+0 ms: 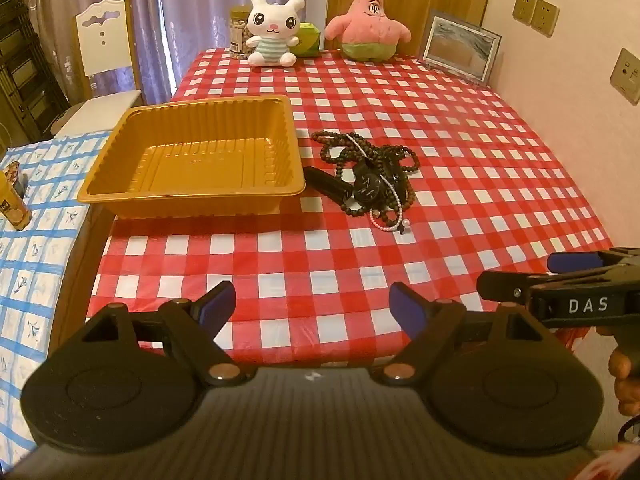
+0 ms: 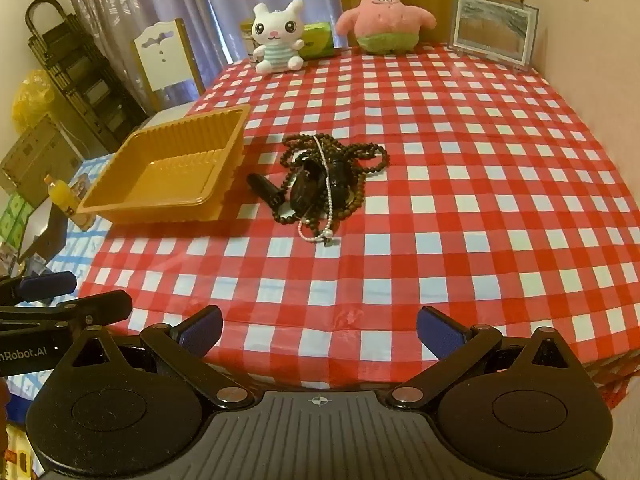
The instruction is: Organize jewelry
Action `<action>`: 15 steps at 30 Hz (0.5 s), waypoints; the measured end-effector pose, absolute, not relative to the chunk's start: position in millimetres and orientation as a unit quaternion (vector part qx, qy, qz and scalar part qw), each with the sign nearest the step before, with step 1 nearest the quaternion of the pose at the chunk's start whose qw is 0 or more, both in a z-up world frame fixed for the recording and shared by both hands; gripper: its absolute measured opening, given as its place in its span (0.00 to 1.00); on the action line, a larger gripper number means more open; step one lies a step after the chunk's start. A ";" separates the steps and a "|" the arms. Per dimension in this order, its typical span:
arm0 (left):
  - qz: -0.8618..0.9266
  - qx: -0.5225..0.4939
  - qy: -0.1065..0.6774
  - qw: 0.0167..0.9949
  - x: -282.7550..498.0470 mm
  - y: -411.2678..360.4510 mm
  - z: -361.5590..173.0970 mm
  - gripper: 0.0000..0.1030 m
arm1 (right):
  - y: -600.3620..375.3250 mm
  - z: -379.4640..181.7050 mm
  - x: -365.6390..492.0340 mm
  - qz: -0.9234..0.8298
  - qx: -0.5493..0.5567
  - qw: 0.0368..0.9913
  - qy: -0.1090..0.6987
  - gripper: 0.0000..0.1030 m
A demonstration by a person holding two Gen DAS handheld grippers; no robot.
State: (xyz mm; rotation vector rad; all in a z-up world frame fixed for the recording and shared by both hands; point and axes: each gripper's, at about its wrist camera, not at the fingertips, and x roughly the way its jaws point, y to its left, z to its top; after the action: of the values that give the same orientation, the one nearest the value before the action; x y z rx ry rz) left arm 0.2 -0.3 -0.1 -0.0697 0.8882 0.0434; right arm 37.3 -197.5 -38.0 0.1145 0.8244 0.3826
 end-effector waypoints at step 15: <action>0.021 -0.040 0.423 0.905 -1.4 0.4 2.2 0.80 | -194.3 -32.9 37.1 0.192 0.051 0.898 0.392 1.00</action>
State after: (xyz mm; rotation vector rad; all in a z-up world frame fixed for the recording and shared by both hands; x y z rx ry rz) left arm -1.4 0.4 2.2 -0.0824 0.8729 0.0424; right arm 37.1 -194.3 -32.9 0.1056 0.8121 0.3974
